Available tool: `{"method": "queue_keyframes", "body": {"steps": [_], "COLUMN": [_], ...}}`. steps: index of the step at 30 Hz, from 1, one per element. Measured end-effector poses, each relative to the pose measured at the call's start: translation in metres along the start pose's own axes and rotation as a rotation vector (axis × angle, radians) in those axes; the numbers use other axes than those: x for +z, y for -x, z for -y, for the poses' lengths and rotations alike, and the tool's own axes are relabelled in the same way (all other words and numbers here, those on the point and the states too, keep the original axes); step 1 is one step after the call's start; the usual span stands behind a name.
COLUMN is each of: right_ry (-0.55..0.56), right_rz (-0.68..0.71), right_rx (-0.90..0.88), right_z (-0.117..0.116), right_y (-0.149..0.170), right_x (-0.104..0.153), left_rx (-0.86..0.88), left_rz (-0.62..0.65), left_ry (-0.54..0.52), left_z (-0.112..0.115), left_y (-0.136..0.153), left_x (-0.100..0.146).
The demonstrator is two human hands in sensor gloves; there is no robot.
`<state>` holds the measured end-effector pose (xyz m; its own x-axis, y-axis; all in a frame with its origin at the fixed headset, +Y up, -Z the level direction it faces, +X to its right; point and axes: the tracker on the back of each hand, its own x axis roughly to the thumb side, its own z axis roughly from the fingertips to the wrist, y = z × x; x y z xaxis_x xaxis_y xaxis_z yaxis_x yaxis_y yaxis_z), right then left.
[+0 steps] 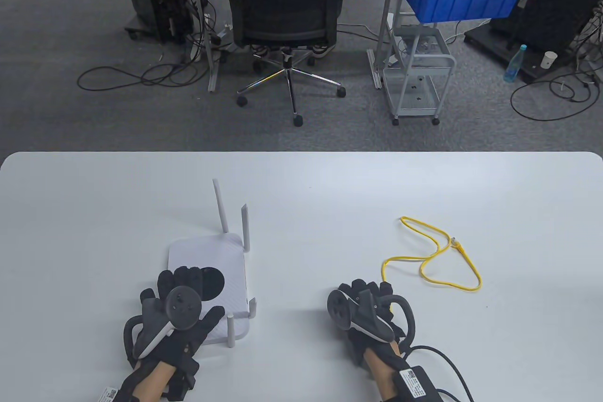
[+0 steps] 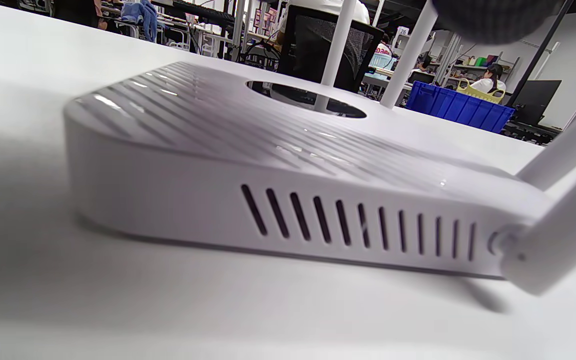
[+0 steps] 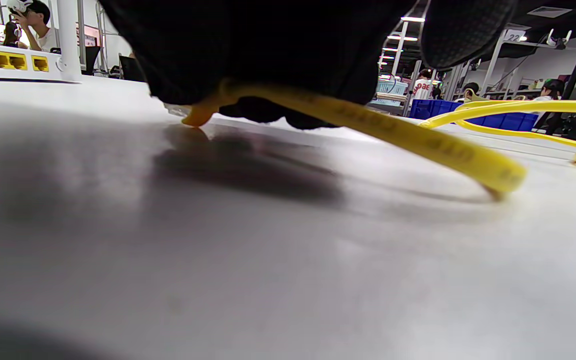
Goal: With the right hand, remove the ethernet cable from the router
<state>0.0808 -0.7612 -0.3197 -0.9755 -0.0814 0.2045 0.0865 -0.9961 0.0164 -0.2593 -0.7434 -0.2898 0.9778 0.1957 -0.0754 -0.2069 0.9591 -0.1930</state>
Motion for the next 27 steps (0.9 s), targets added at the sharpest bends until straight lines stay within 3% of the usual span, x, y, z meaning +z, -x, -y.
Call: {"method": "queue_keyframes", "body": {"steps": [13,27], "right_ry": [0.037,-0.011], "right_rz": [-0.005,0.042], "right_rx": [-0.096,-0.098], "right_z": [0.009,0.007], "right_y": [0.014,0.006], "right_x": [0.007,0.009], "left_rx": [-0.011,0.007], "left_rz": [0.016,0.0], "left_ry": [0.004,0.01], "left_z": [0.001,0.001], "left_y": [-0.002,0.001], "left_x": [-0.001,-0.001]}}
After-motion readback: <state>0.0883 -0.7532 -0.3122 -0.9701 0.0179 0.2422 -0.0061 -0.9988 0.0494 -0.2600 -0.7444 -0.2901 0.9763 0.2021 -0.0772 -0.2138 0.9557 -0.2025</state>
